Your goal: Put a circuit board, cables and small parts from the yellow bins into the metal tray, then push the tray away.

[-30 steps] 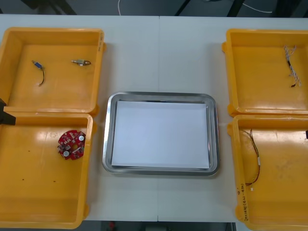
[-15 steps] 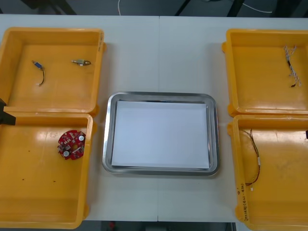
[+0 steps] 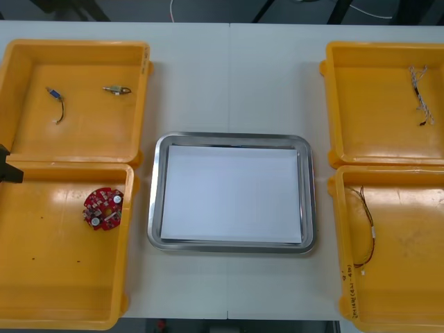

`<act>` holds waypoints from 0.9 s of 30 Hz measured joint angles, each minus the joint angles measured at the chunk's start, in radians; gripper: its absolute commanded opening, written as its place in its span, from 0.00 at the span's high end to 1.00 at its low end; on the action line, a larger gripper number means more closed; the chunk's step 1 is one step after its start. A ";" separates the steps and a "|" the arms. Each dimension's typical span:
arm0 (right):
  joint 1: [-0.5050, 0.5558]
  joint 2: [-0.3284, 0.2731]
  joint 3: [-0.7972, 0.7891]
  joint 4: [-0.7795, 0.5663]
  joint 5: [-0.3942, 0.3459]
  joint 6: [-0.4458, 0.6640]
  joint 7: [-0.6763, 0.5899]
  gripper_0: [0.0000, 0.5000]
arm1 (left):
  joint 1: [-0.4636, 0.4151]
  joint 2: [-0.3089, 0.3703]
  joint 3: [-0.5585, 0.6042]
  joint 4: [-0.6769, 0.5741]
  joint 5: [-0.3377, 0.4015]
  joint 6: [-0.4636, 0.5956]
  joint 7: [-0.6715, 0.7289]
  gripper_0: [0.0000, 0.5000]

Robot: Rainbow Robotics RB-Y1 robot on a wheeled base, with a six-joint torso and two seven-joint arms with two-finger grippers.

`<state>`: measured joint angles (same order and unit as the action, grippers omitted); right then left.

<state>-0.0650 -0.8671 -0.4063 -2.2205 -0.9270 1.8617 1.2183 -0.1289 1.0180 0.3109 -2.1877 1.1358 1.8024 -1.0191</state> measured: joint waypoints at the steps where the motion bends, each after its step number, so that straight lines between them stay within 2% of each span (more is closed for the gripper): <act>1: 0.000 -0.001 0.000 0.000 0.000 0.000 0.000 0.00 | 0.000 0.000 0.000 0.000 0.001 0.000 0.000 0.00; 14: 0.000 -0.001 0.015 -0.018 -0.001 -0.001 0.000 0.00 | 0.000 0.000 -0.006 0.000 0.009 -0.018 0.000 0.00; 19: 0.000 -0.002 0.076 -0.060 0.044 -0.009 0.000 0.00 | 0.000 0.000 -0.017 -0.007 0.007 -0.027 0.000 0.00; 27: 0.000 0.000 0.120 -0.063 0.047 -0.020 -0.002 0.00 | 0.021 0.000 -0.049 -0.036 -0.019 -0.075 0.001 0.00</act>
<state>-0.0649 -0.8674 -0.2863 -2.2836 -0.8800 1.8419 1.2160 -0.1081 1.0176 0.2618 -2.2232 1.1165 1.7271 -1.0182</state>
